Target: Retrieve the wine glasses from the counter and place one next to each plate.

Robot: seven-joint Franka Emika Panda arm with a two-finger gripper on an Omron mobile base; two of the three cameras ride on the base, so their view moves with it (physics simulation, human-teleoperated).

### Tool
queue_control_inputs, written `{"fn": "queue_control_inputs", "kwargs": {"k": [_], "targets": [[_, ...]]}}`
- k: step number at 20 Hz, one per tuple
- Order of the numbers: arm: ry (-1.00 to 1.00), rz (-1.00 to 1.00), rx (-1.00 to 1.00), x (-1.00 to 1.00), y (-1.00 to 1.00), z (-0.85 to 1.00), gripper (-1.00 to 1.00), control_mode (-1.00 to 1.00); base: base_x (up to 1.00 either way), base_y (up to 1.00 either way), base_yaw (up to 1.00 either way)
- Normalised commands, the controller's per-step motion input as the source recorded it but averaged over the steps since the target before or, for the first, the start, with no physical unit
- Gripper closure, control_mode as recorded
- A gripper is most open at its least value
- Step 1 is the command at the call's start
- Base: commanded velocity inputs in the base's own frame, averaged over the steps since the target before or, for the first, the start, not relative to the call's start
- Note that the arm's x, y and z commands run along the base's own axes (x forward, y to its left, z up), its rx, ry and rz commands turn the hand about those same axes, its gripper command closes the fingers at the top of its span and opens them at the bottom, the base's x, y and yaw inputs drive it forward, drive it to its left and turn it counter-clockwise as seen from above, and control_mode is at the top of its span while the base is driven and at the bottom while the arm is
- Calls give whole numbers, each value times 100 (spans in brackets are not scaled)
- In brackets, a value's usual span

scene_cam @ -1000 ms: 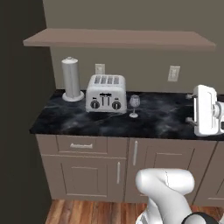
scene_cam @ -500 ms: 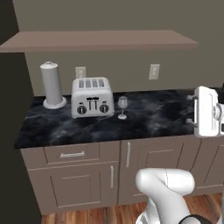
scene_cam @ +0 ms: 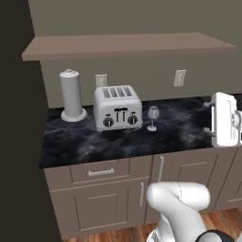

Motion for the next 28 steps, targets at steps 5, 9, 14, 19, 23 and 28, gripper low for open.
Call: {"fn": "queue_control_inputs", "kwargs": {"k": [5, 9, 14, 19, 23, 28], "targets": [[0, 0, 0, 0, 0, 0, -100, 100, 16, -22, -1], [0, 0, 0, 0, 0, 0, -100, 100, 57, -56, -1], [0, 0, 0, 0, 0, 0, -100, 100, 69, -5, -1], [0, 0, 0, 0, 0, 0, -100, 100, 46, 0, 0], [0, 0, 0, 0, 0, 0, -100, 100, 2, 0, 0], [0, 0, 0, 0, 0, 0, -100, 100, 13, 0, 7]]}}
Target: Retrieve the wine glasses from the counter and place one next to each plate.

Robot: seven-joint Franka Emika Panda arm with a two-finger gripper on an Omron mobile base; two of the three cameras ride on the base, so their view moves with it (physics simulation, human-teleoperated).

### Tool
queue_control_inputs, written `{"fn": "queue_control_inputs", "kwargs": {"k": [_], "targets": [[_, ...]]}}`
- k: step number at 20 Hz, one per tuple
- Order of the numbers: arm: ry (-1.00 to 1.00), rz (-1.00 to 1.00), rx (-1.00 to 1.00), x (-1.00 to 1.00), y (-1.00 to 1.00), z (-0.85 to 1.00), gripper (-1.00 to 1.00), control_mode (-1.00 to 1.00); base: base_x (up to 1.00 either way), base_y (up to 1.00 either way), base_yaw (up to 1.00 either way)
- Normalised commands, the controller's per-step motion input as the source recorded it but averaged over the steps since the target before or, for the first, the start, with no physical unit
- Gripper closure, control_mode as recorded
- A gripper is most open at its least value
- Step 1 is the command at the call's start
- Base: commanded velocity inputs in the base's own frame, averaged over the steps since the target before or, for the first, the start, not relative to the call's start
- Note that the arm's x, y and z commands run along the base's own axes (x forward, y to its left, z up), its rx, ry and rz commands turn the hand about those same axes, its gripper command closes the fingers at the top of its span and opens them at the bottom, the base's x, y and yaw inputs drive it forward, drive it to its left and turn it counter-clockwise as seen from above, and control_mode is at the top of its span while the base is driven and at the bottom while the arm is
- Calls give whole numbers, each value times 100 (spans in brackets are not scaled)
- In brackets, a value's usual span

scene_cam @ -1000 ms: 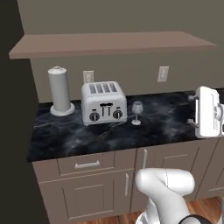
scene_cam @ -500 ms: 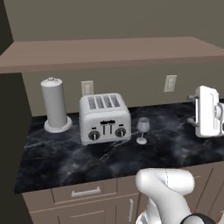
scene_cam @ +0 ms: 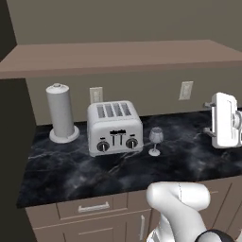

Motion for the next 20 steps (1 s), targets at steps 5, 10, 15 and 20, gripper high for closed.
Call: {"fn": "queue_control_inputs", "kwargs": {"k": [5, 10, 15, 20], "targets": [[0, 0, 0, 0, 0, 0, -100, 100, 12, -5, 13], [0, 0, 0, 0, 0, 0, -100, 100, 15, -10, 8], [7, -3, -4, 23, -8, -16, -100, -100, 25, -10, -1], [31, -2, -13, 60, -37, -56, -100, -100, 0, 0, 0]]}}
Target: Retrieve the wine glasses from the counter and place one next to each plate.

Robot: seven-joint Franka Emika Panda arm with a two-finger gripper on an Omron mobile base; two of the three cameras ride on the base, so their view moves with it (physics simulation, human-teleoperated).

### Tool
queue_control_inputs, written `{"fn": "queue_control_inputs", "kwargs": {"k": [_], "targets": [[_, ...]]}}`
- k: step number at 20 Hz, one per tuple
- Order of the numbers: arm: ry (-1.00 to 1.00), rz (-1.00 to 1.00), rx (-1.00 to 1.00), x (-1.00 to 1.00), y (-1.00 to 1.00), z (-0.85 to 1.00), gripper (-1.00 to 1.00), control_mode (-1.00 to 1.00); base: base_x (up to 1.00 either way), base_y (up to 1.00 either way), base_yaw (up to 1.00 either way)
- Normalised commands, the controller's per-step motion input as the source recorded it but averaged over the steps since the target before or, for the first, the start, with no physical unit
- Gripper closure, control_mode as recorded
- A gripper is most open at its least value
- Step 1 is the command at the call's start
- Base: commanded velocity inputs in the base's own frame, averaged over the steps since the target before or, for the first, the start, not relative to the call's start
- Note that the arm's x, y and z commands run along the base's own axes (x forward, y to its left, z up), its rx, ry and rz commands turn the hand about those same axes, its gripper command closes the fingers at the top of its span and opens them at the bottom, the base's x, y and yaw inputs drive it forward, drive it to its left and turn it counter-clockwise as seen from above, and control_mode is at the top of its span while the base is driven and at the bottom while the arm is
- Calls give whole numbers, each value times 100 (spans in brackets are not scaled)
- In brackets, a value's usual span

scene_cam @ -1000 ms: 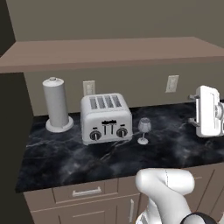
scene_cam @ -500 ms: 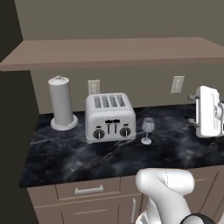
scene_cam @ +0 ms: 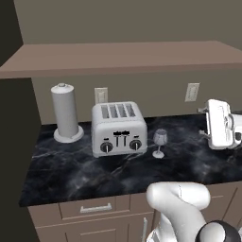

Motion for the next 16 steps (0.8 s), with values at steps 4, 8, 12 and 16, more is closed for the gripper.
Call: {"fn": "queue_control_inputs", "kwargs": {"k": [4, 8, 12, 16], "targets": [[43, 0, -10, 36, -41, -63, -100, -100, 0, 0, 0], [45, 0, -14, 39, -34, -72, -100, -100, 0, 0, 0], [32, 0, -18, 33, -6, -69, -100, -100, 0, 0, 0], [18, 0, -13, 28, 0, -64, -100, -100, 0, 0, 0]]}}
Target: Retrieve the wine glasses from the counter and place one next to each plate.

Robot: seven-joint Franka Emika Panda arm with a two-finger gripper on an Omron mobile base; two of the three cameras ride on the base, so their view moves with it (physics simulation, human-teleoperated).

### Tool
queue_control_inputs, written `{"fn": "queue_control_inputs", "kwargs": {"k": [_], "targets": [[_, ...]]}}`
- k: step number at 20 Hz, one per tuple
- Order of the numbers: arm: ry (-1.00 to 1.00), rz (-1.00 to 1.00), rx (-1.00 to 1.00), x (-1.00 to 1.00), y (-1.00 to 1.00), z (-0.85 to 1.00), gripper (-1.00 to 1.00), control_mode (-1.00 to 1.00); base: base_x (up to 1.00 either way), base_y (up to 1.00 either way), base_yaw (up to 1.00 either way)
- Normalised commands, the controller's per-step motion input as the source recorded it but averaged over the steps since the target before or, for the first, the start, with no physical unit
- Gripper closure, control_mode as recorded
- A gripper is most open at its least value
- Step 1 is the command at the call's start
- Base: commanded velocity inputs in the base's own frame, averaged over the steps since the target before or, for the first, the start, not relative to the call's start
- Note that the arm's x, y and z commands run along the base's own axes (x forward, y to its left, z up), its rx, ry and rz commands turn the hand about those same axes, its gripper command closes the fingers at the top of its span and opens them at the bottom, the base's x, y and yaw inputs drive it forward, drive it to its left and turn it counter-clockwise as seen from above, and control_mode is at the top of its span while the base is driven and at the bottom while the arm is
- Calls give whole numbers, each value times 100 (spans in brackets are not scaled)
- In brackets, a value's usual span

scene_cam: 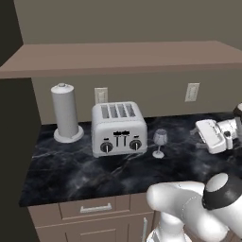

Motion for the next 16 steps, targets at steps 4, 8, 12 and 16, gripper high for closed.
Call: {"fn": "queue_control_inputs", "kwargs": {"k": [4, 8, 12, 16], "targets": [[18, -3, -7, 35, 0, -59, -100, -100, 0, 0, 0], [8, -5, -2, 39, 0, -45, -100, -100, 0, 0, 0], [0, -5, 0, 36, 0, -30, -100, -100, 0, 0, 0], [0, -2, 0, 43, 0, -33, -100, -100, 0, 0, 0]]}}
